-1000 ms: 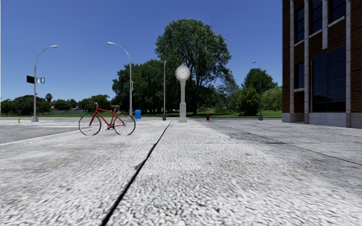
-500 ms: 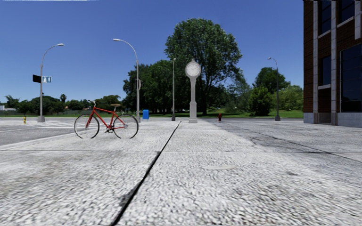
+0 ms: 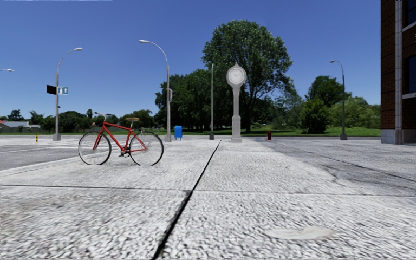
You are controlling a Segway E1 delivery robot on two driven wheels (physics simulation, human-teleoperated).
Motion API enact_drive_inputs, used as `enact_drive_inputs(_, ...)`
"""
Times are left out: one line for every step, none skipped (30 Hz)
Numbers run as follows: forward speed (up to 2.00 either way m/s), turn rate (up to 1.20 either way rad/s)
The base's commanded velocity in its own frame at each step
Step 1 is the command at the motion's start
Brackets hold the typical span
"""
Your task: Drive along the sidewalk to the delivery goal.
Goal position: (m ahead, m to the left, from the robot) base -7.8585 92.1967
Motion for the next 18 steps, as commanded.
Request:
enact_drive_inputs(2.00, 0.00)
enact_drive_inputs(2.00, 0.00)
enact_drive_inputs(2.00, 0.00)
enact_drive_inputs(2.00, 0.00)
enact_drive_inputs(2.00, 0.00)
enact_drive_inputs(2.00, 0.00)
enact_drive_inputs(2.00, 0.00)
enact_drive_inputs(2.00, 0.00)
enact_drive_inputs(2.00, 0.00)
enact_drive_inputs(2.00, 0.00)
enact_drive_inputs(2.00, 0.00)
enact_drive_inputs(2.00, 0.00)
enact_drive_inputs(2.00, 0.00)
enact_drive_inputs(2.00, 0.00)
enact_drive_inputs(2.00, 0.00)
enact_drive_inputs(2.00, 0.00)
enact_drive_inputs(2.00, 0.00)
enact_drive_inputs(2.00, 0.00)
